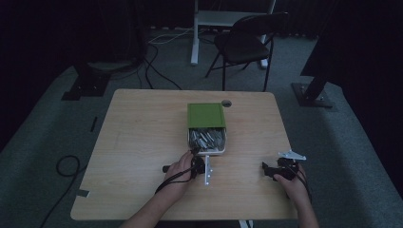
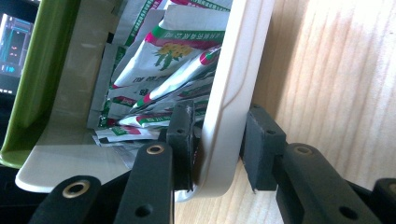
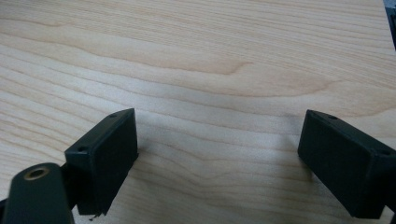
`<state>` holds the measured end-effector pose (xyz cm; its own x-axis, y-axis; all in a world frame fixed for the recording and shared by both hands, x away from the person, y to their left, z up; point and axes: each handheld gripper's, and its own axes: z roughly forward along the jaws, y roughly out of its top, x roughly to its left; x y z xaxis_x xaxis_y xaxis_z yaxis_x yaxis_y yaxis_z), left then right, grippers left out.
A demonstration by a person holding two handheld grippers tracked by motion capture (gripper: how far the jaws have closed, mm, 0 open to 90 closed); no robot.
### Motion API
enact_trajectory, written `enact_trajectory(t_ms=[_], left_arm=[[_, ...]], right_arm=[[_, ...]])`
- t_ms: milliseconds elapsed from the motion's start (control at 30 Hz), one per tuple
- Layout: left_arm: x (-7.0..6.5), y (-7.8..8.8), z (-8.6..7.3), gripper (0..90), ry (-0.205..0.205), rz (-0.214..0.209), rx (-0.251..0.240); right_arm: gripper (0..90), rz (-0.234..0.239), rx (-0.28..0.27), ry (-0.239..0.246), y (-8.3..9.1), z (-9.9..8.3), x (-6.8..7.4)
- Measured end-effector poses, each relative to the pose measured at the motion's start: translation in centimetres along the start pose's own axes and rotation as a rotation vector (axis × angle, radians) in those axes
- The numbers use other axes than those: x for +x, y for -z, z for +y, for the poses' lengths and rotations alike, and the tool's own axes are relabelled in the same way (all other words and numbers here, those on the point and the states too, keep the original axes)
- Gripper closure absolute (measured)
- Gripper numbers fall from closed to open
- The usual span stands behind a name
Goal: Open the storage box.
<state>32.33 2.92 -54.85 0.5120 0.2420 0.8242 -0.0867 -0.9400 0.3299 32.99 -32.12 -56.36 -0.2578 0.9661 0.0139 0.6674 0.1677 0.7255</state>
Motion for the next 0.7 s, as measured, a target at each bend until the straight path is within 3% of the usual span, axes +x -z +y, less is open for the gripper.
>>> enact_trajectory(t_ms=[700], left_arm=[[-0.8, 1.5, 0.1, 68.2, -0.015, -0.01, -0.004]], right_arm=[[11.7, 0.0, 0.0, 0.0, 0.0, 0.0, 0.0]])
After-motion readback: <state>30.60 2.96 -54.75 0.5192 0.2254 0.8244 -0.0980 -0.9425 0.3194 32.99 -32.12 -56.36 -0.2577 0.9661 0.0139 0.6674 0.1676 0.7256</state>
